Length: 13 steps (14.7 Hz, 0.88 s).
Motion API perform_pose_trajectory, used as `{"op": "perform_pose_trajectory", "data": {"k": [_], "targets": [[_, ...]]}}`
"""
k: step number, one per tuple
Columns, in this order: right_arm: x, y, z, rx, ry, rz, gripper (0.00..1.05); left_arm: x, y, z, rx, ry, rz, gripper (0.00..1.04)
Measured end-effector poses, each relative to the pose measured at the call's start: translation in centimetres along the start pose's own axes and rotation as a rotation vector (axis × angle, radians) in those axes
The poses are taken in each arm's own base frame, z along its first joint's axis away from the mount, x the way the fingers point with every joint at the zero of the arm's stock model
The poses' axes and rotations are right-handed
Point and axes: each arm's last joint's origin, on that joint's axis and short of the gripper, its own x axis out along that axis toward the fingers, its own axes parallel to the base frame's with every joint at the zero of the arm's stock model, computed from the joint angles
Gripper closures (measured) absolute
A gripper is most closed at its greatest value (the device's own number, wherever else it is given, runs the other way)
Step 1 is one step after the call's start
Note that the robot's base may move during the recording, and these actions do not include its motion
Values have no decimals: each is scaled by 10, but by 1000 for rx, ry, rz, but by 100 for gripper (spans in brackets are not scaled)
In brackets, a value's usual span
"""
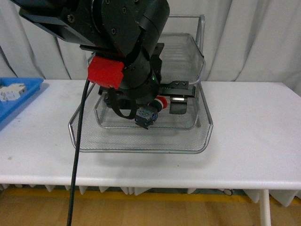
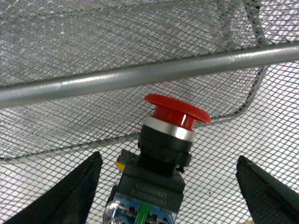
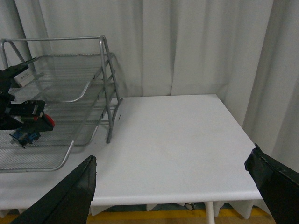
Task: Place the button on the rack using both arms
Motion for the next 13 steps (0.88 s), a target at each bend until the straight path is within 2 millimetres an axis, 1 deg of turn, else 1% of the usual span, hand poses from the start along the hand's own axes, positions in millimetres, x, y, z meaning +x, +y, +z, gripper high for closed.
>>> {"op": "perform_pose_trajectory", "data": {"k": [1, 2, 5, 6, 7, 8, 9, 10, 11, 12, 13], "targets": [[0, 0, 0, 0, 0, 0, 6, -8, 0, -5, 2, -10, -6, 7], [0, 0, 0, 0, 0, 0, 6, -24, -3, -8, 7, -49, -25, 7], [0, 0, 0, 0, 0, 0, 6, -89, -7, -17, 42, -260, -63, 7], [0, 0, 0, 0, 0, 0, 6, -104, -6, -25, 47, -299, -72, 7], [0, 0, 0, 0, 0, 0, 6, -121, -3, -36, 59, -330, -64, 7], [0, 0, 0, 0, 0, 0, 6, -137, 2, -49, 62, -446, -12, 10], [0, 0, 0, 0, -1, 2, 6, -155, 15, -65, 18, -660, 133, 22], [0, 0, 0, 0, 0, 2, 6, -174, 40, -87, -42, -802, 227, 37], [0, 0, 0, 0, 0, 2, 6, -183, 54, -98, -67, -853, 257, 46], [0, 0, 0, 0, 0, 2, 6, -189, 69, -112, -74, -869, 282, 59], [0, 0, 0, 0, 0, 2, 6, -191, 78, -130, -54, -842, 269, 71]]}}
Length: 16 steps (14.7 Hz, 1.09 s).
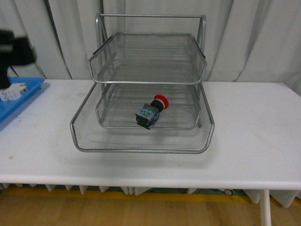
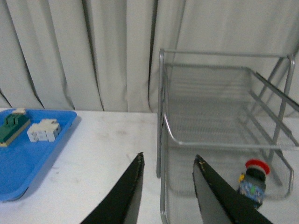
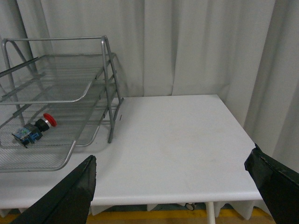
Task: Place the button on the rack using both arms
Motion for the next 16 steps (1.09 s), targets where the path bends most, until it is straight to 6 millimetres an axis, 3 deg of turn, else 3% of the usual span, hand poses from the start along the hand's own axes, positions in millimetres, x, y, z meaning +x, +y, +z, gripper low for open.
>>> {"op": "perform_pose_trajectory", "data": {"k": [3, 13, 16], "targets": [[0, 0, 0, 0, 0, 0, 6, -26, 30, -12, 2, -2, -3, 103], [0, 0, 0, 0, -1, 0, 6, -74, 72, -40, 3, 22, -12, 103], [0, 0, 0, 0, -1, 0, 6, -84, 75, -34, 2, -10, -10, 103]]}}
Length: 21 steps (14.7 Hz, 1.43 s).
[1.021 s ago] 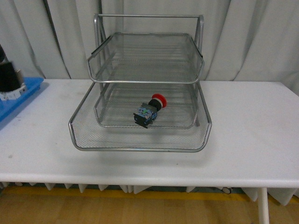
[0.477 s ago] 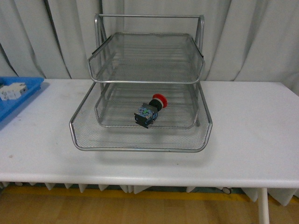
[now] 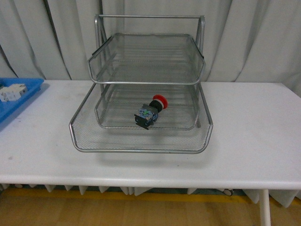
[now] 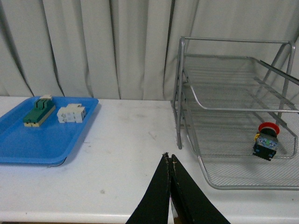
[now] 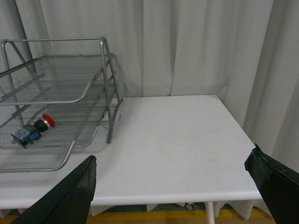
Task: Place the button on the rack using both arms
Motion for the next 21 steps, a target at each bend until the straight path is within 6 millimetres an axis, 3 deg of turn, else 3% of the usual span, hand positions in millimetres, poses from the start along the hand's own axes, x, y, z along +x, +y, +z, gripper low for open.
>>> {"op": "perform_pose_trajectory", "data": {"k": [17, 21], "targets": [[0, 0, 0, 0, 1, 0, 6, -32, 0, -2, -1, 4, 0, 102], [0, 0, 0, 0, 0, 0, 6, -32, 0, -2, 0, 9, 1, 66]]}}
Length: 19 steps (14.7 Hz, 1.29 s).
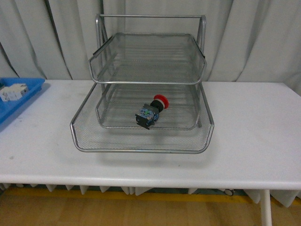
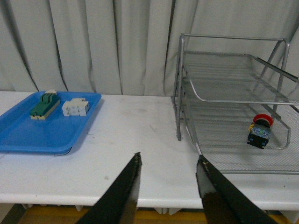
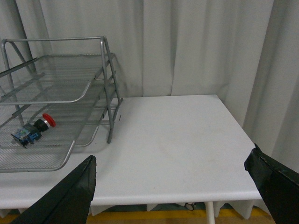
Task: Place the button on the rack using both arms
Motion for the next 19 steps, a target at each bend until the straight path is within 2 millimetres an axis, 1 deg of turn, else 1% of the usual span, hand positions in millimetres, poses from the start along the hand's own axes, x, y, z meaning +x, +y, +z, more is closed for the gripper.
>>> {"op": "perform_pose_trajectory", "data": {"k": [1, 2, 3, 5, 6, 7, 8, 9, 10, 11, 12, 13, 14, 16, 17, 18, 19], "targets": [[1, 0, 0, 15, 0, -24, 6, 0, 0, 0, 0, 0, 0, 56], [12, -2, 11, 84, -39, -97, 6, 0, 0, 0, 0, 0, 0, 39], [33, -4, 31, 146, -72, -101, 6, 0, 0, 0, 0, 0, 0, 25], [81, 5, 67, 213, -125, -27, 6, 0, 0, 0, 0, 0, 2, 7], [119, 16, 82, 240, -99, 21, 6, 0, 0, 0, 3, 0, 0, 7], [151, 30, 83, 243, -14, 53, 6, 0, 0, 0, 3, 0, 0, 7], [191, 52, 69, 231, 148, 98, 6, 0, 0, 0, 3, 0, 0, 7], [216, 69, 57, 228, 255, 120, 6, 0, 0, 0, 3, 0, 0, 7], [242, 92, 47, 223, 363, 155, 6, 0, 0, 0, 3, 0, 0, 7], [259, 113, 41, 214, 450, 197, 11, 0, 0, 0, 3, 0, 0, 7], [266, 131, 33, 194, 518, 236, 23, 0, 0, 0, 3, 0, 0, 7], [268, 149, 23, 173, 600, 282, 38, 0, 0, 0, 3, 0, 0, 7], [265, 163, 12, 157, 672, 332, 55, 0, 0, 0, 3, 0, 0, 7], [259, 172, 3, 126, 731, 365, 77, 0, 0, 0, 3, 0, 0, 7], [255, 179, -2, 93, 768, 393, 93, 0, 0, 0, 3, 0, 0, 7], [252, 183, -7, 66, 789, 412, 103, 0, 0, 0, 3, 0, 0, 7], [249, 189, -13, 54, 807, 426, 103, 0, 0, 0, 3, 0, 0, 7]]}}
